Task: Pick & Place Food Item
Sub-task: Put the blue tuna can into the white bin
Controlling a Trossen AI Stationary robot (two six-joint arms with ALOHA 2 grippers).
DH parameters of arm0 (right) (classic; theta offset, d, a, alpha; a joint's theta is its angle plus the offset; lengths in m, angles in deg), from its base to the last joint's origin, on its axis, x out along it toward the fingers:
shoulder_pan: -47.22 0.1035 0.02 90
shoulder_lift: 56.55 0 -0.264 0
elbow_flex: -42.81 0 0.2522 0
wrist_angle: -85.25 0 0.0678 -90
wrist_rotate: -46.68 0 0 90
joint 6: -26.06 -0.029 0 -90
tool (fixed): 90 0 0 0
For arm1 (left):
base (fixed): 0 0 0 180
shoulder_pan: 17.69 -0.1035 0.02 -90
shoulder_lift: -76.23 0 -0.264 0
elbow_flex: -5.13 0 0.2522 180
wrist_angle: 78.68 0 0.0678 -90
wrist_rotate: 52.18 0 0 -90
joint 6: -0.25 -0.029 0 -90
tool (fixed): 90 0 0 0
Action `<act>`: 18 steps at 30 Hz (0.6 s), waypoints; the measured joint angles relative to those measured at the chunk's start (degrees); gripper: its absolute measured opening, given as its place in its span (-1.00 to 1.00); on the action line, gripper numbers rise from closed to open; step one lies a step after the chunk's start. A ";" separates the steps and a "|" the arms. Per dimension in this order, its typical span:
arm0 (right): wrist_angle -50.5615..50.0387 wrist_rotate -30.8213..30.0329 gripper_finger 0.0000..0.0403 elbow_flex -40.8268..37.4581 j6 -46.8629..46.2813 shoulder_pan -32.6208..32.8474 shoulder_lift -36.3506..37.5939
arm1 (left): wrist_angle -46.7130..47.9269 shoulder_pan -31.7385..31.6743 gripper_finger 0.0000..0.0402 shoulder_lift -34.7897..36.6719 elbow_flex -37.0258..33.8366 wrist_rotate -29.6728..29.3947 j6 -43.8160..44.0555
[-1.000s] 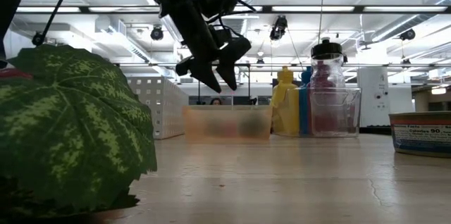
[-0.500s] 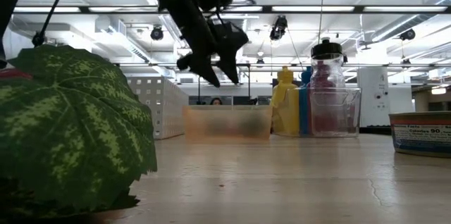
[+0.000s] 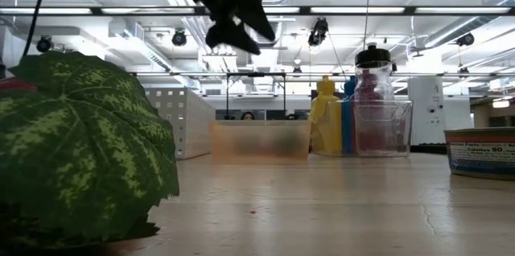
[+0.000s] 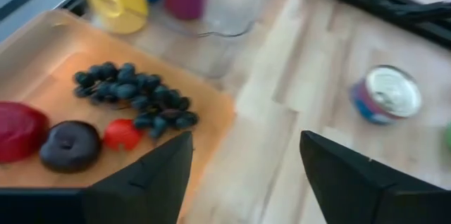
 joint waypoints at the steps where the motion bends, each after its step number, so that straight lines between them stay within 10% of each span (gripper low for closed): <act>1: -0.02 0.00 -0.96 -0.39 -0.97 0.00 -0.01 | 0.00 0.63 0.27 0.68 -0.04 0.08 0.02; 18: 0.03 5.51 -0.96 -18.12 -29.62 -0.54 4.61 | 0.27 13.27 -0.48 8.77 -0.10 -0.04 -0.16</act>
